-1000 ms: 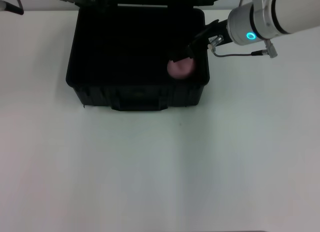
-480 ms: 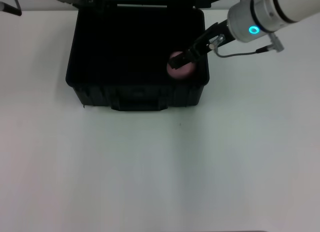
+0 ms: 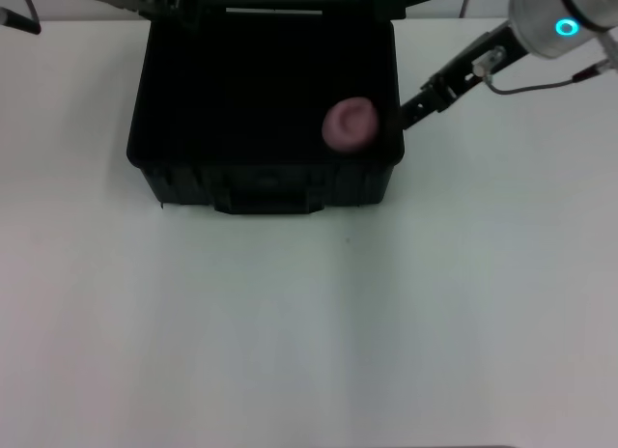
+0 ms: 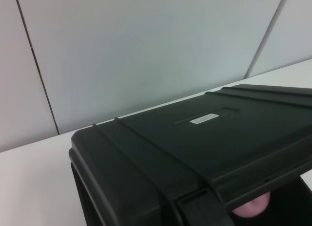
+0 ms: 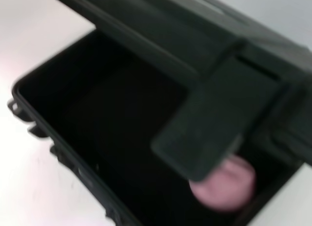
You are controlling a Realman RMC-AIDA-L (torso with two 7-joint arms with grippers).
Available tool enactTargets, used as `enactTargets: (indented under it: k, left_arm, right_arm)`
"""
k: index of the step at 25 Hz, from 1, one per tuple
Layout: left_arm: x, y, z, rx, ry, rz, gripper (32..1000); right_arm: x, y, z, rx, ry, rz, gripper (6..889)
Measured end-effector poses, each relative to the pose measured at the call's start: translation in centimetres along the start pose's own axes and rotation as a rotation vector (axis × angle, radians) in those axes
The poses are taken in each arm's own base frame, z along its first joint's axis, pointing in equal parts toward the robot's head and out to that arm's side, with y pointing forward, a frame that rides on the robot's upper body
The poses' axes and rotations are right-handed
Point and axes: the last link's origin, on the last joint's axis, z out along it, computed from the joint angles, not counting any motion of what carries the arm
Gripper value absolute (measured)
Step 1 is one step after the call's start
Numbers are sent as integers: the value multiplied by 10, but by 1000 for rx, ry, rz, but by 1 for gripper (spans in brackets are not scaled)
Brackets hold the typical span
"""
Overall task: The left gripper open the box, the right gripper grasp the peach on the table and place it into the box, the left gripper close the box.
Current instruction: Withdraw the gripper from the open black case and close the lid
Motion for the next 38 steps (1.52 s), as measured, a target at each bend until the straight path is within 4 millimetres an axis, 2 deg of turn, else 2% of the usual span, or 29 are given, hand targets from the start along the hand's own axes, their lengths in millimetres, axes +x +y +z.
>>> enactTargets:
  k: [10, 14, 22, 38]
  left_arm:
    - [-1, 1, 1, 0, -7, 4, 401]
    - [-1, 1, 1, 0, -8, 4, 401]
    - [-1, 1, 0, 1, -9, 5, 402]
    - [-2, 1, 0, 0, -18, 7, 403]
  right_arm:
    - [25, -16, -32, 8, 175, 44, 863]
    - [32, -21, -39, 29, 241, 55, 863]
    - [41, -24, -41, 86, 342, 47, 863]
    - [43, -26, -39, 90, 344, 53, 863]
